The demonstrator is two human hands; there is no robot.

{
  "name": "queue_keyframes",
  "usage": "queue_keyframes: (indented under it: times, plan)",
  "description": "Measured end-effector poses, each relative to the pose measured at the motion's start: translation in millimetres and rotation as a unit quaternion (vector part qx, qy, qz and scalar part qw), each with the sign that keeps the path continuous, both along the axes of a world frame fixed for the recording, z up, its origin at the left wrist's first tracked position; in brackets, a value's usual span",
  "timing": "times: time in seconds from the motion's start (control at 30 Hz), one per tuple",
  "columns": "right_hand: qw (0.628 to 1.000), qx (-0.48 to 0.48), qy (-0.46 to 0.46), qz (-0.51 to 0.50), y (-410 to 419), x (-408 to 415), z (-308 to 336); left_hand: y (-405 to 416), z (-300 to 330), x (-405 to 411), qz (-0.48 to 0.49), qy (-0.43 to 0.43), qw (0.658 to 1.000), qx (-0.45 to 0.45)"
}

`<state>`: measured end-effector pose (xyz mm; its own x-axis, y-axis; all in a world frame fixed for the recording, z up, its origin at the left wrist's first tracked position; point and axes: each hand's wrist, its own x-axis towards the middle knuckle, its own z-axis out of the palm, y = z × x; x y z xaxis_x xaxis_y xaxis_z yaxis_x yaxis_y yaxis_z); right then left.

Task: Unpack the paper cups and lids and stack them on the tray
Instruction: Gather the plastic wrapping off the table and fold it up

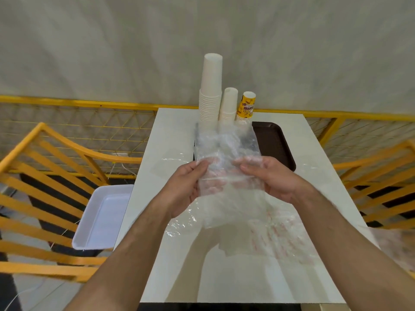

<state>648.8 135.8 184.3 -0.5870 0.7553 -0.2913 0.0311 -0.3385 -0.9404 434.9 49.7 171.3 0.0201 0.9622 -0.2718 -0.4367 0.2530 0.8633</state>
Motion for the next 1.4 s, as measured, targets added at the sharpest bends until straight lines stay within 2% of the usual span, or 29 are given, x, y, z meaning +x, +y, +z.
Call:
queue_keyframes:
  times: [0.2,0.5,0.63,0.87,1.07,1.13,1.27,1.3,1.4]
  plan:
    - [0.999,-0.007,-0.034,0.037,2,12,5,-4,7,0,-0.043,0.006,0.999,0.020]
    - [0.998,-0.031,0.007,0.057,6,18,7,-7,16,-12,-0.085,0.073,0.993,0.031]
    - [0.997,-0.023,0.016,0.069,10,20,13,-10,27,-18,-0.123,0.108,0.986,0.034]
    - [0.996,0.021,0.021,0.086,20,20,36,-9,43,-26,-0.145,0.110,0.981,0.072]
    - [0.981,0.133,-0.066,0.126,26,22,61,-6,59,-33,-0.185,0.187,0.960,0.095]
    - [0.978,0.134,-0.075,0.140,27,21,65,-6,62,-34,-0.197,0.191,0.956,0.099]
    - [0.974,0.126,-0.084,0.167,30,17,71,-3,67,-39,-0.252,0.076,0.961,0.080]
    - [0.972,0.129,-0.090,0.175,31,17,74,-1,68,-39,-0.256,0.071,0.961,0.073]
    - [0.960,0.148,-0.114,0.210,29,13,86,7,76,-30,-0.256,0.160,0.950,0.077]
